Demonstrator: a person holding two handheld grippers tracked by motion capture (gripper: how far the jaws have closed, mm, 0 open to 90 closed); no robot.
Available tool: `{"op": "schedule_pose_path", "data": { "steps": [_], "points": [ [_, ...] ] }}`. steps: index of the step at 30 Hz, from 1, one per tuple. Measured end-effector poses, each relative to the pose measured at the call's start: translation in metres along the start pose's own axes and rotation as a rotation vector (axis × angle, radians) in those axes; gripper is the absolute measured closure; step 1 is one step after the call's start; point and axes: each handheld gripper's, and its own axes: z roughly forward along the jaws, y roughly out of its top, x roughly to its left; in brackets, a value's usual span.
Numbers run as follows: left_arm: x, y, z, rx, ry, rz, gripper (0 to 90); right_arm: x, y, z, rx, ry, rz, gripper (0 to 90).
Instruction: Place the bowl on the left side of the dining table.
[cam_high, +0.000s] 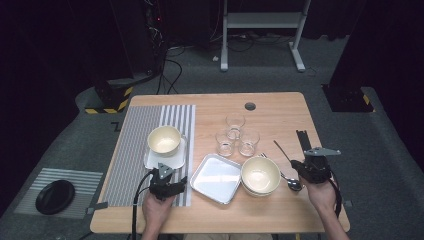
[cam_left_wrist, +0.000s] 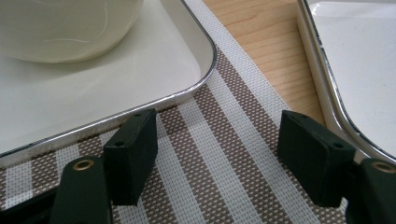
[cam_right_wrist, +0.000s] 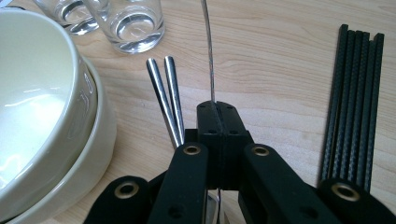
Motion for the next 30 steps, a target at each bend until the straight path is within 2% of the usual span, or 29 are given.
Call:
{"op": "schedule_pose_path", "data": {
  "steps": [2, 4, 6, 7, 10, 12, 15, 19, 20, 21, 26, 30],
  "points": [
    [0.001, 0.0, 0.0, 0.003, -0.001, 0.017, 29.6, -0.001, 0.0, 0.0, -0.001, 0.001, -0.008, 90.0],
    [0.0, 0.0, 0.0, 0.0, 0.0, 0.0, 29.5, -0.001, -0.001, -0.001, 0.0, 0.004, -0.005, 90.0],
    [0.0, 0.0, 0.0, 0.0, 0.0, 0.0, 29.6, -0.001, -0.001, -0.001, 0.0, 0.009, -0.002, 90.0],
    [0.001, 0.0, 0.0, 0.003, 0.0, 0.02, 29.5, -0.001, 0.0, -0.002, 0.0, 0.009, -0.008, 90.0],
    [0.0, 0.0, 0.0, 0.0, 0.0, -0.004, 29.5, -0.001, 0.001, -0.003, -0.003, 0.014, -0.016, 90.0],
    [0.0, 0.0, 0.0, 0.001, 0.0, -0.003, 29.3, 0.0, 0.001, -0.004, -0.006, 0.016, -0.015, 90.0],
    [0.001, 0.001, 0.0, 0.005, 0.001, 0.023, 28.5, 0.001, 0.002, -0.005, -0.008, 0.019, -0.022, 90.0],
    [0.0, 0.0, 0.0, 0.002, 0.003, 0.005, 28.4, 0.002, 0.002, -0.006, -0.023, 0.025, -0.022, 90.0],
    [0.001, 0.001, 0.0, 0.006, 0.001, 0.023, 28.4, 0.003, 0.002, -0.007, -0.023, 0.026, -0.023, 90.0],
    [0.0, 0.0, 0.0, 0.002, 0.0, -0.001, 28.1, 0.003, 0.002, -0.007, -0.024, 0.026, -0.025, 90.0],
    [0.0, 0.0, 0.0, 0.003, -0.004, 0.0, 27.4, 0.001, 0.003, -0.01, -0.03, 0.031, -0.037, 90.0],
    [0.001, 0.001, 0.0, 0.006, -0.003, 0.023, 27.4, 0.002, 0.004, -0.012, -0.029, 0.036, -0.03, 90.0]
  ]
}}
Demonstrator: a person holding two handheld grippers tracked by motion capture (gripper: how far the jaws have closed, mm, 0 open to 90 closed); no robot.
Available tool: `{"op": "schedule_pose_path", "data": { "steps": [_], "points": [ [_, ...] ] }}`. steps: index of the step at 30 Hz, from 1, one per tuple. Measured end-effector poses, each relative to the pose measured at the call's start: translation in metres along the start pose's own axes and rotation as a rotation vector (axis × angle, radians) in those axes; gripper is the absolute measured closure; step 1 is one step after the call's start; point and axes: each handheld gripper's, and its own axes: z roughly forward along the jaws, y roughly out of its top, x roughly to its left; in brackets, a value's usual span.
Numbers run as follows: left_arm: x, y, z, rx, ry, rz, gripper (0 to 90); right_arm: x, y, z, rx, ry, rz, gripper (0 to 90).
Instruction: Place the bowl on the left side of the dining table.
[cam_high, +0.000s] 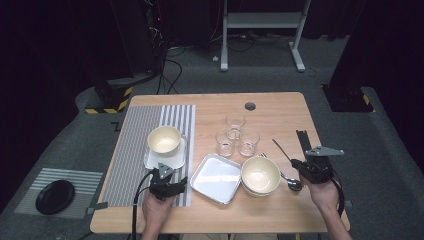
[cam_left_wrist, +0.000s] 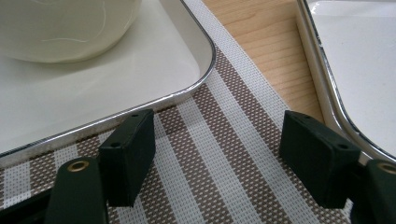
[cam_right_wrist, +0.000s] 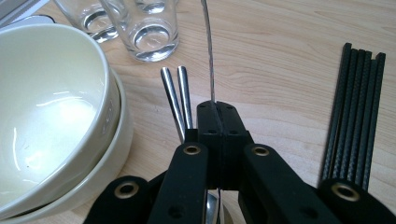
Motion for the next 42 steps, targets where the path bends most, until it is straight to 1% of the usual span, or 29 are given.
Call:
{"op": "schedule_pose_path", "data": {
  "steps": [2, 3, 4, 5, 6, 13, 17, 20, 22, 31, 32, 35, 36, 39, 40, 42],
  "points": [
    [0.0, 0.0, 0.0, 0.0, 0.001, 0.001, 27.4, 0.0, 0.001, -0.001, -0.004, 0.001, -0.013, 90.0],
    [0.0, 0.0, 0.0, -0.001, 0.001, 0.0, 27.3, 0.0, 0.001, -0.001, -0.005, 0.001, -0.01, 90.0],
    [0.0, 0.0, 0.0, 0.0, 0.0, 0.002, 27.3, -0.001, 0.001, -0.001, -0.009, 0.002, -0.022, 90.0],
    [0.0, 0.0, 0.0, 0.0, 0.0, 0.003, 27.3, 0.0, 0.002, -0.002, -0.009, 0.003, -0.007, 90.0],
    [0.0, 0.0, 0.0, 0.0, 0.0, 0.004, 27.3, 0.0, 0.002, -0.002, -0.012, 0.005, -0.007, 90.0],
    [0.0, 0.0, 0.0, 0.001, 0.0, 0.004, 27.2, 0.003, 0.006, -0.004, -0.026, 0.019, -0.03, 90.0],
    [0.0, 0.0, 0.0, 0.001, 0.001, 0.004, 27.1, 0.005, 0.007, -0.004, -0.028, 0.025, -0.029, 90.0],
    [0.0, 0.0, 0.0, 0.001, 0.0, 0.004, 27.0, 0.006, 0.009, -0.003, -0.031, 0.028, -0.044, 90.0],
    [0.0, 0.0, 0.0, 0.001, 0.0, 0.004, 27.0, 0.007, 0.01, -0.004, -0.03, 0.032, -0.04, 90.0],
    [0.0, 0.0, 0.0, 0.001, -0.001, 0.004, 26.8, 0.008, 0.014, -0.007, -0.04, 0.046, -0.074, 90.0],
    [0.0, 0.0, 0.0, 0.001, -0.001, 0.003, 26.8, 0.009, 0.015, -0.008, -0.035, 0.048, -0.063, 90.0],
    [0.0, 0.0, 0.0, 0.001, -0.001, 0.004, 26.8, 0.01, 0.016, -0.008, -0.034, 0.052, -0.076, 90.0],
    [0.0, 0.0, 0.0, 0.0, -0.002, 0.004, 26.7, 0.01, 0.016, -0.008, -0.036, 0.054, -0.087, 90.0],
    [0.0, 0.0, 0.0, 0.001, -0.002, 0.005, 26.6, 0.01, 0.017, -0.009, -0.037, 0.056, -0.085, 90.0],
    [-0.002, 0.0, 0.0, -0.003, 0.0, -0.02, 26.6, 0.011, 0.017, -0.009, -0.036, 0.058, -0.081, 90.0],
    [-0.002, 0.0, 0.0, 0.0, 0.0, -0.018, 26.6, 0.01, 0.018, -0.01, -0.032, 0.062, -0.089, 90.0]
  ]
}}
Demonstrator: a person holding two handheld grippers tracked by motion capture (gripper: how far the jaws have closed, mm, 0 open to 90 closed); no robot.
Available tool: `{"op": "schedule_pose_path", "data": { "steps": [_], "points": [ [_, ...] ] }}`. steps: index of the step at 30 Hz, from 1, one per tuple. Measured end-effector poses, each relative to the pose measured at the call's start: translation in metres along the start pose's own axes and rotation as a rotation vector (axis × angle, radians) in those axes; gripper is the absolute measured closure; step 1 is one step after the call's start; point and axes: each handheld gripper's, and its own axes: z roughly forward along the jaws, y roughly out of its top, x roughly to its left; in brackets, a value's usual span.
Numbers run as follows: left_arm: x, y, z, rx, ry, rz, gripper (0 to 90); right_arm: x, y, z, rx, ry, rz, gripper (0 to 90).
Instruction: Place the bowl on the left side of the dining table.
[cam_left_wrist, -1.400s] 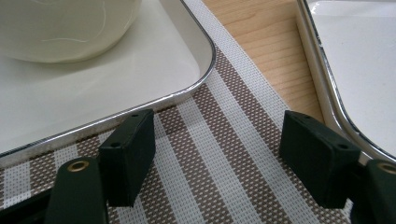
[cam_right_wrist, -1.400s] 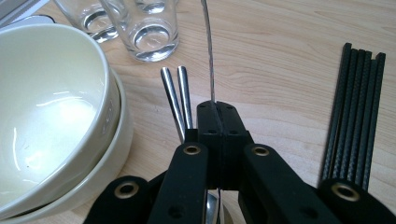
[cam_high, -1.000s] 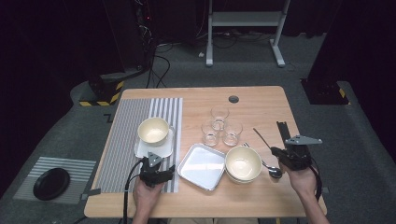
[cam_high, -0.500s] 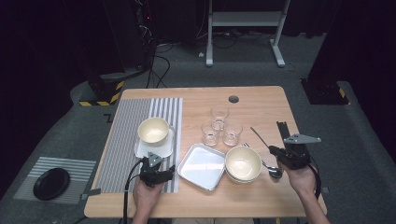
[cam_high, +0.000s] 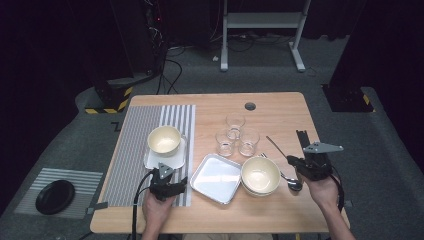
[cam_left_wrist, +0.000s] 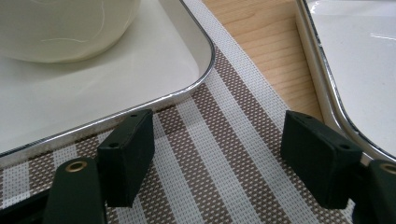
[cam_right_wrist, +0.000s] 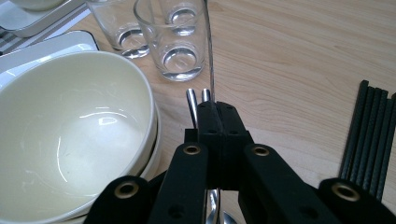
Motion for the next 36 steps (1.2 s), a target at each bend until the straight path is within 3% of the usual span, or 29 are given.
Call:
{"op": "schedule_pose_path", "data": {
  "steps": [3, 5, 7, 9, 26, 36],
  "points": [
    [0.0, 0.0, 0.0, 0.0, 0.0, 0.0, 26.5, 0.0, 0.001, -0.001, -0.004, 0.001, -0.003, 90.0],
    [0.001, 0.0, 0.0, 0.003, -0.001, 0.023, 26.5, 0.0, 0.001, -0.001, -0.012, 0.002, 0.001, 90.0],
    [0.0, 0.0, 0.0, -0.002, 0.0, 0.001, 26.5, 0.0, 0.003, -0.003, -0.003, 0.006, -0.014, 90.0],
    [0.001, 0.0, 0.0, 0.002, -0.002, 0.024, 26.2, 0.001, 0.004, -0.004, -0.006, 0.007, -0.016, 90.0],
    [0.001, 0.001, 0.0, 0.004, -0.006, 0.028, 25.2, 0.004, 0.01, -0.007, -0.018, 0.038, -0.033, 90.0],
    [0.001, 0.001, 0.0, 0.006, -0.005, 0.035, 24.8, 0.006, 0.015, -0.009, -0.023, 0.063, -0.071, 90.0]
  ]
}}
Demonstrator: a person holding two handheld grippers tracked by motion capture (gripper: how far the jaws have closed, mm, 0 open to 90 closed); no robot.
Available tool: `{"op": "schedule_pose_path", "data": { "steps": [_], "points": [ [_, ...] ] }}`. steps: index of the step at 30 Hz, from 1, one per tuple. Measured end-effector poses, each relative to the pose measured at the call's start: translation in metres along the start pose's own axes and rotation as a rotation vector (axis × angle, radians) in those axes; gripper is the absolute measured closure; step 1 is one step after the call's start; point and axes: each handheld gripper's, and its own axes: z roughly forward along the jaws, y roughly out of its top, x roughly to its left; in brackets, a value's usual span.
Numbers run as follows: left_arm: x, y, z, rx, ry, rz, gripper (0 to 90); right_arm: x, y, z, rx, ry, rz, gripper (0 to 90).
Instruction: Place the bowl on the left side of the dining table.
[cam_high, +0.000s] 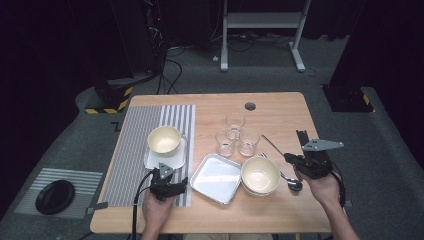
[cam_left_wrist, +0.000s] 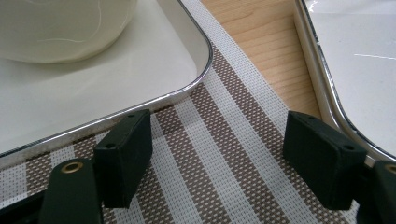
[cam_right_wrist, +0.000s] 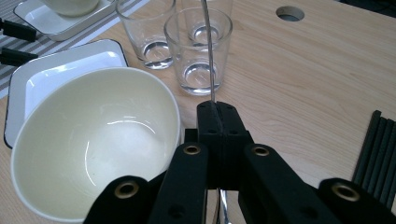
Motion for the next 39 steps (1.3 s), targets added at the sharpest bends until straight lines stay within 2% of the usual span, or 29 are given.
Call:
{"op": "schedule_pose_path", "data": {
  "steps": [15, 29, 32, 34, 39],
  "points": [
    [0.0, 0.0, 0.0, 0.0, 0.0, 0.0, 24.9, 0.004, 0.004, -0.002, 0.001, 0.032, -0.031, 90.0],
    [0.0, 0.0, 0.0, 0.0, 0.0, 0.0, 24.9, 0.007, 0.009, 0.002, 0.002, 0.075, -0.089, 90.0],
    [0.0, 0.0, 0.0, 0.0, 0.0, 0.0, 24.9, 0.01, 0.011, 0.003, -0.006, 0.085, -0.074, 90.0],
    [0.0, 0.0, 0.0, 0.0, 0.0, 0.0, 24.9, 0.012, 0.014, 0.005, -0.01, 0.091, -0.1, 90.0],
    [0.0, 0.0, 0.0, -0.005, 0.0, -0.007, 24.9, 0.018, 0.02, 0.01, -0.019, 0.114, -0.108, 89.9]
  ]
}}
